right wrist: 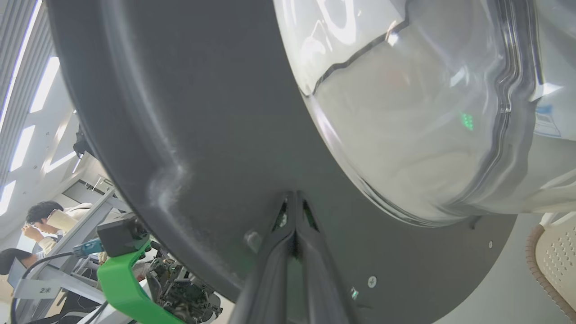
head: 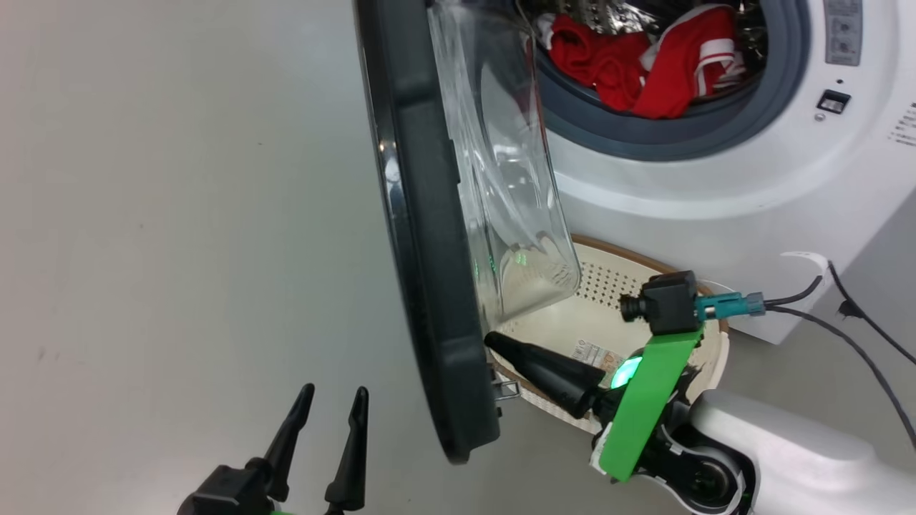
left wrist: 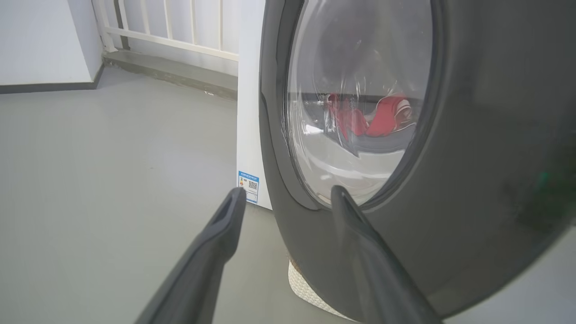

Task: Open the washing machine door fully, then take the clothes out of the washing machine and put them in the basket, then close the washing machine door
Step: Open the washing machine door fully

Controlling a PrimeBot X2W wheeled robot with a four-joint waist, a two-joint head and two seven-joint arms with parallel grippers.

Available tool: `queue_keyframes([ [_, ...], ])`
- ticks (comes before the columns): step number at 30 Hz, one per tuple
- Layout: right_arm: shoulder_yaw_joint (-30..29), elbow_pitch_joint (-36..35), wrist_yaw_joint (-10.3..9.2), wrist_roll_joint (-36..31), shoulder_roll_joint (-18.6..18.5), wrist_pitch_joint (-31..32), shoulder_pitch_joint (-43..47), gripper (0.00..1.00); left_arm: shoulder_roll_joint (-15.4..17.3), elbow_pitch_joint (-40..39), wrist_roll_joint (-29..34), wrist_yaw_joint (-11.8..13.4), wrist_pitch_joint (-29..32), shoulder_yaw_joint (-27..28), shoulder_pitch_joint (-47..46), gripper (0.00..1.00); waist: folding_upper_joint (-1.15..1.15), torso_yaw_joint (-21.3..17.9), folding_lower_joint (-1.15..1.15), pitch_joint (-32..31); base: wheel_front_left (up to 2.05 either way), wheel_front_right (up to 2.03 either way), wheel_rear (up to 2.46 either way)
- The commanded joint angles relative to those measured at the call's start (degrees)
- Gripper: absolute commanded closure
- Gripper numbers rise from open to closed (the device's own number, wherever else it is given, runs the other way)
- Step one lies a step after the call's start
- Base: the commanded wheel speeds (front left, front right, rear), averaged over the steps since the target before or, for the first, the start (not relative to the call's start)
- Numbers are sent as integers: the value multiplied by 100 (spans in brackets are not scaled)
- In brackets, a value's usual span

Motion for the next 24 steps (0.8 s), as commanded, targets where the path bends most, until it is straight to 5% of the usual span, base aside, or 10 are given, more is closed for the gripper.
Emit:
queue_keyframes([
  [1,42,-149,45,19,128,-38,73,100,62,-122,-25,52,-52,206,-10,0,0,94,0,-44,0,0,0],
  [16,134,77,45,-10,190,-256,27,100,62,-152,-27,86,-52,347,31,0,0,124,0,-88,0,0,0],
  [18,134,219,45,-77,128,-379,65,78,62,-140,-16,74,-52,376,24,0,0,67,0,-104,0,0,0],
  [24,90,537,45,-78,-21,-623,319,53,62,-92,48,4,-52,478,-11,0,0,-111,0,-148,0,0,0],
])
